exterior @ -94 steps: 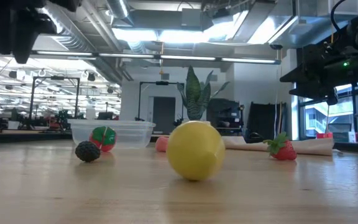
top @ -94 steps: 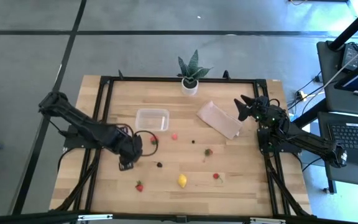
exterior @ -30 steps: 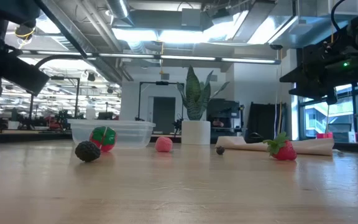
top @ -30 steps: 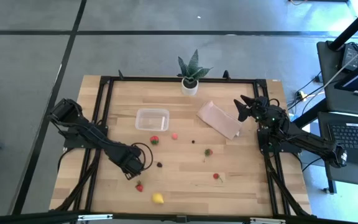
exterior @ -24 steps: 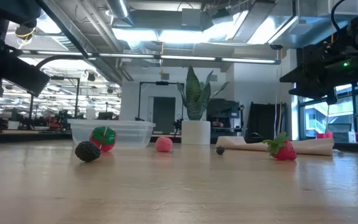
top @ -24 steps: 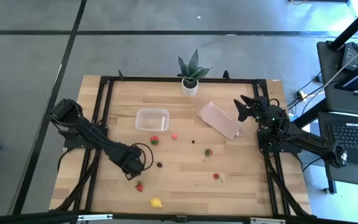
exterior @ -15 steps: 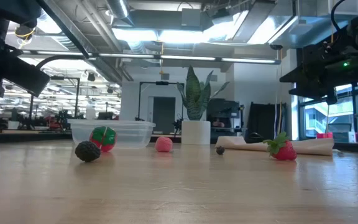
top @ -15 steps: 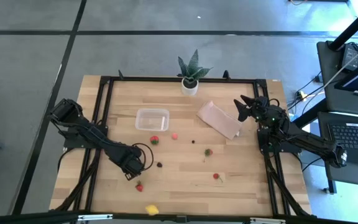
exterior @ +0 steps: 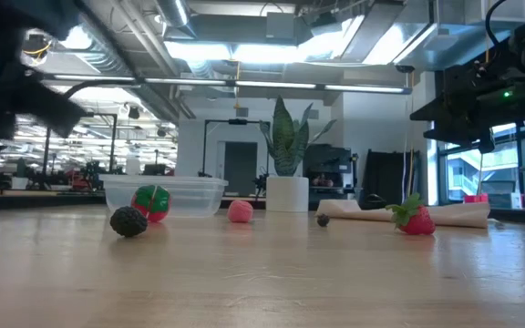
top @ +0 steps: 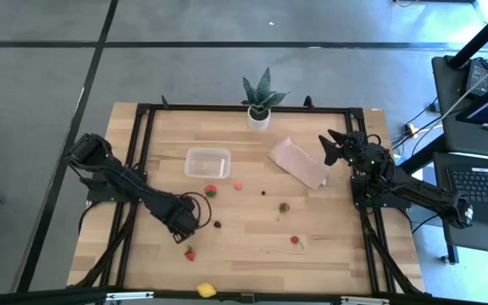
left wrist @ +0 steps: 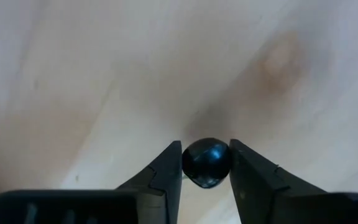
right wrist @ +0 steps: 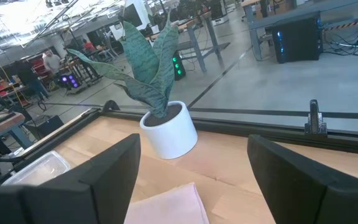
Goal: Pick and placing Produce into tupperware
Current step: Put the black cherry into the transparent container
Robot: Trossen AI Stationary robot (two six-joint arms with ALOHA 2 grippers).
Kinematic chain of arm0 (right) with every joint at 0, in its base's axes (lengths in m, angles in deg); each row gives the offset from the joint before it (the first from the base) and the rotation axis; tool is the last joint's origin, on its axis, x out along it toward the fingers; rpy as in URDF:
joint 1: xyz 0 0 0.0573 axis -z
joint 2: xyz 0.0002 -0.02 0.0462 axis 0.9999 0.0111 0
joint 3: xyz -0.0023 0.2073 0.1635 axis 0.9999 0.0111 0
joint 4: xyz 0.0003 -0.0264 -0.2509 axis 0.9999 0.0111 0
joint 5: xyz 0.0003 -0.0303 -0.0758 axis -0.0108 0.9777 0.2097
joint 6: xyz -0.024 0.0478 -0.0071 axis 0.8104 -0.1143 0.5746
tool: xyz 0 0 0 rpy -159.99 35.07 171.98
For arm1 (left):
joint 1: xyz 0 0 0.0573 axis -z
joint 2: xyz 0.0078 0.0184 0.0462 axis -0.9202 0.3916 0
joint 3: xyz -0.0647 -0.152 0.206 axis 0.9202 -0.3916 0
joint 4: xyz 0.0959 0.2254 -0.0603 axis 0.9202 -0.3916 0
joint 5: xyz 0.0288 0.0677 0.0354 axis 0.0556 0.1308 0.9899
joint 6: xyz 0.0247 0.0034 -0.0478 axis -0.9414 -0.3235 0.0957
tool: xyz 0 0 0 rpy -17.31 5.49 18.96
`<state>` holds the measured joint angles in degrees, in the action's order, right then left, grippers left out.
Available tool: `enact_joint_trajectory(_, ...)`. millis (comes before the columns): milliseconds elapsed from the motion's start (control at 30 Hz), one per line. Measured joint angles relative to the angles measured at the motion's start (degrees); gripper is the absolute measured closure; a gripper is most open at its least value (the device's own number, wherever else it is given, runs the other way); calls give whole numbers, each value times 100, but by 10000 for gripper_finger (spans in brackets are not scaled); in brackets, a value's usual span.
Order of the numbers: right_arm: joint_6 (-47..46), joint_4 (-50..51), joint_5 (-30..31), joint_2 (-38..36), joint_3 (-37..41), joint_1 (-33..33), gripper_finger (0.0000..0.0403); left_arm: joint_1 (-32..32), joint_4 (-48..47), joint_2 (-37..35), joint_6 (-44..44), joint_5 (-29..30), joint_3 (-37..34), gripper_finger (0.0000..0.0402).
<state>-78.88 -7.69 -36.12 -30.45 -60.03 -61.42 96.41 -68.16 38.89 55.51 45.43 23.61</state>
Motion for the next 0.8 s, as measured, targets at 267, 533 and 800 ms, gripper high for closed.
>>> enact_joint_trajectory(267, 0, -1, 2, 2, 0, 0, 106, -803, -773, -488, -942, 737, 725, 301)
enact_joint_trajectory(533, 5, -1, 2, 2, 0, 0, 106, -1984, -1155, -908, -2470, 1845, 1784, 290)
enact_joint_trajectory(800, 4, -1, 2, 2, 0, 0, 106, -3338, -742, -669, -4041, 1928, 1947, 301)
